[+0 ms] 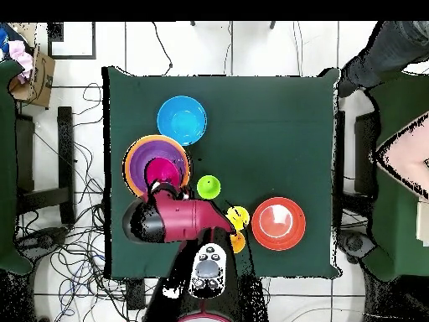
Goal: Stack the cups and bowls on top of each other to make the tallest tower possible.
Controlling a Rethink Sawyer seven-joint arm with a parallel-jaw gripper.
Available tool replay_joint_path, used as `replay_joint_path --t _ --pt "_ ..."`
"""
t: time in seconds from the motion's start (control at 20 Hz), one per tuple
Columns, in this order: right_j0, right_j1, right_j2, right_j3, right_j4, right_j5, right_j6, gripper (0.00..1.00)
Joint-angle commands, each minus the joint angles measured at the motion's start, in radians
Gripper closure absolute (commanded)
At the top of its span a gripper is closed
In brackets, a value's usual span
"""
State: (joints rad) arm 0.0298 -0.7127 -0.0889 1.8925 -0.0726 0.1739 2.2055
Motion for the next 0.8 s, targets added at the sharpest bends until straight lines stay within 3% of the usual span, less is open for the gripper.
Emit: replay_joint_path --t 0.05,0.3,0.8 --pt "-0.015 0.025 0.085 0.048 -0.005 -0.041 0.106 0.00" --pt "-0.036 0.000 0.110 0.070 -0.004 -0.035 0.098 0.00" --pt "-0.045 -0.140 0.156 0.116 0.041 0.071 0.096 0.00"
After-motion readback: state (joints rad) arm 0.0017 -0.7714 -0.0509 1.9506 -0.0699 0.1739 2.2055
